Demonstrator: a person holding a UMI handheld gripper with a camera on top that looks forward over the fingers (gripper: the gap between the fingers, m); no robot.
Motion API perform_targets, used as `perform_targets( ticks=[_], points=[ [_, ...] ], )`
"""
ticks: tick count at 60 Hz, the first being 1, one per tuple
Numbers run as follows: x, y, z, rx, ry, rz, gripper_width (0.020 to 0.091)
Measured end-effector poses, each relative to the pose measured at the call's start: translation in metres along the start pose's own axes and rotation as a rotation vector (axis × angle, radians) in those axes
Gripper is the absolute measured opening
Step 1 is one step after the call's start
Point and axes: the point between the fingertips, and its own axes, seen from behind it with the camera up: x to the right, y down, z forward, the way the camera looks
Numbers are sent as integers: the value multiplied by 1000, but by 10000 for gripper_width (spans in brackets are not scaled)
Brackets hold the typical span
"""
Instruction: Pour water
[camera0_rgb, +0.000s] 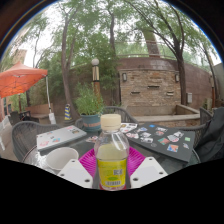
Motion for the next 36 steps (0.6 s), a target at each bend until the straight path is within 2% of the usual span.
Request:
perform_targets(
  ticks=[5, 7, 18, 23, 26, 28, 30, 32, 36],
  points=[
    [-4, 31, 5, -42, -39, 14, 387],
    [-7, 26, 7, 3, -44, 4, 384],
    [-2, 23, -1, 47, -27, -34, 399],
    [0, 24, -2, 31, -9, -19, 489],
    [3, 33, -2, -40, 9, 4, 552],
    [2, 36, -4, -79, 18, 33, 631],
    [-1, 35, -11, -90, 20, 66, 722],
    [-4, 32, -18, -99, 20, 91, 780],
    [-6, 29, -38, -126, 47, 100, 796]
  ],
)
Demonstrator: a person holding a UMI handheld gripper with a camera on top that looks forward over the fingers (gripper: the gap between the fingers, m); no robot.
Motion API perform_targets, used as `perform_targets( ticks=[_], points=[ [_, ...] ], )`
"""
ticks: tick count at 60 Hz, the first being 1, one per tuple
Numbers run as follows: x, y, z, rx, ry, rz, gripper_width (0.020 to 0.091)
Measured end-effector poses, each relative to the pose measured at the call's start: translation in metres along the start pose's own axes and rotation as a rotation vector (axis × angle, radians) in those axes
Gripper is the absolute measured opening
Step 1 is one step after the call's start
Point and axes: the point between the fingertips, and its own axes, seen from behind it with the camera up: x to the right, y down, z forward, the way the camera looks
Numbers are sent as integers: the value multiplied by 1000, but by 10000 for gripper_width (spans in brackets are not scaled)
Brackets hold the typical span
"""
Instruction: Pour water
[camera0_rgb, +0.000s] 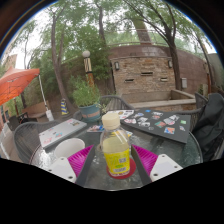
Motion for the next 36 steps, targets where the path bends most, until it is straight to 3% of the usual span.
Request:
perform_targets(
  ticks=[12, 24, 36],
  points=[
    [-35, -28, -98, -26, 115, -59, 797],
    [-96, -55, -221, -105, 251, -162, 808],
    [-150, -74, -296, -136, 270, -126, 833]
  ],
)
